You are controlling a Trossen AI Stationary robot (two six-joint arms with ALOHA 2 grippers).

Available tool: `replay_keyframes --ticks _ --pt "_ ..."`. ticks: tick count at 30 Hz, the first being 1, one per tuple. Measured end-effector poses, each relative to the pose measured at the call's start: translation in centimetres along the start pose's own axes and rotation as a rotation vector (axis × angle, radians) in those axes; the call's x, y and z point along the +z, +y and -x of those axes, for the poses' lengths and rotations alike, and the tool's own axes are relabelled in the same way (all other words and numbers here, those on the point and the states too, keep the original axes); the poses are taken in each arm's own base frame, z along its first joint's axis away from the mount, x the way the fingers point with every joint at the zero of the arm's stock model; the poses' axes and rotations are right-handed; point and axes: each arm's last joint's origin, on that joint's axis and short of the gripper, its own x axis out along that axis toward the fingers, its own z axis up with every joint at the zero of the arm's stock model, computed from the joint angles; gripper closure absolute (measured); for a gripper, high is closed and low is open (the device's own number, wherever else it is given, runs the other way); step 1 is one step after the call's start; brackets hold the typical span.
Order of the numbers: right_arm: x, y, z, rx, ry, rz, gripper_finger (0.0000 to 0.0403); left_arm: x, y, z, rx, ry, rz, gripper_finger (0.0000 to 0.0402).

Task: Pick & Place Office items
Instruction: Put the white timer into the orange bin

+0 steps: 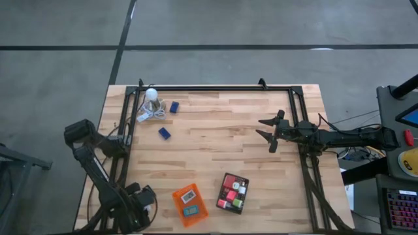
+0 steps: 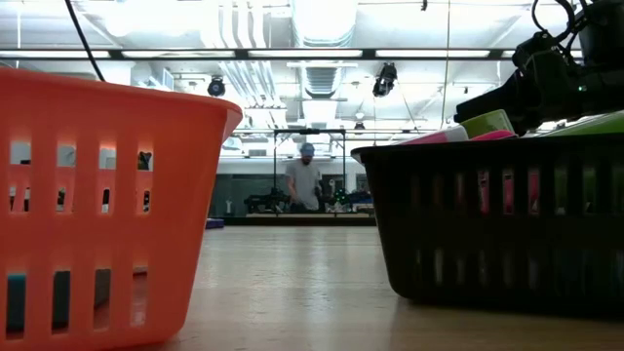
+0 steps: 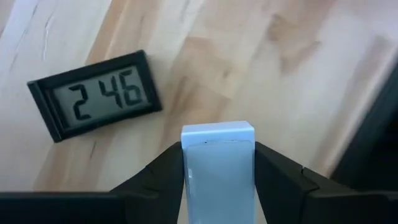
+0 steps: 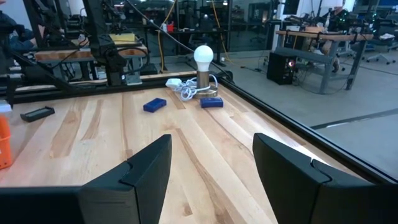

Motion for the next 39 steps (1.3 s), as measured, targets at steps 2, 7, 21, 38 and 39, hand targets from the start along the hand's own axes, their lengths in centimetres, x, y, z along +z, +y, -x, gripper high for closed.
replay_keyframes --ticks 2,7,21,38,39 --pt "0.0 0.0 0.0 0.000 0.000 -0.001 0.0184 0.3 -0.2 0.9 -0.031 -0.008 0.009 0.0234" --pt "0.0 0.0 0.0 0.001 0.000 -0.001 0.0184 1.3 -0.3 3.2 -0.113 -0.077 0.043 0.0234" --pt "0.0 0.0 0.0 0.000 0.000 -0.001 0.0184 6.0 -0.5 6.3 -0.177 -0.711 0.048 0.0234" --pt "0.0 0.0 0.0 0.000 0.000 0.000 0.0184 13.0 -2.7 1.1 -0.287 -0.496 -0.212 0.0234" --pt "0.0 0.0 0.0 0.000 0.000 -0.001 0.0184 13.1 -2.9 0.9 -0.294 -0.493 -0.225 0.0234"
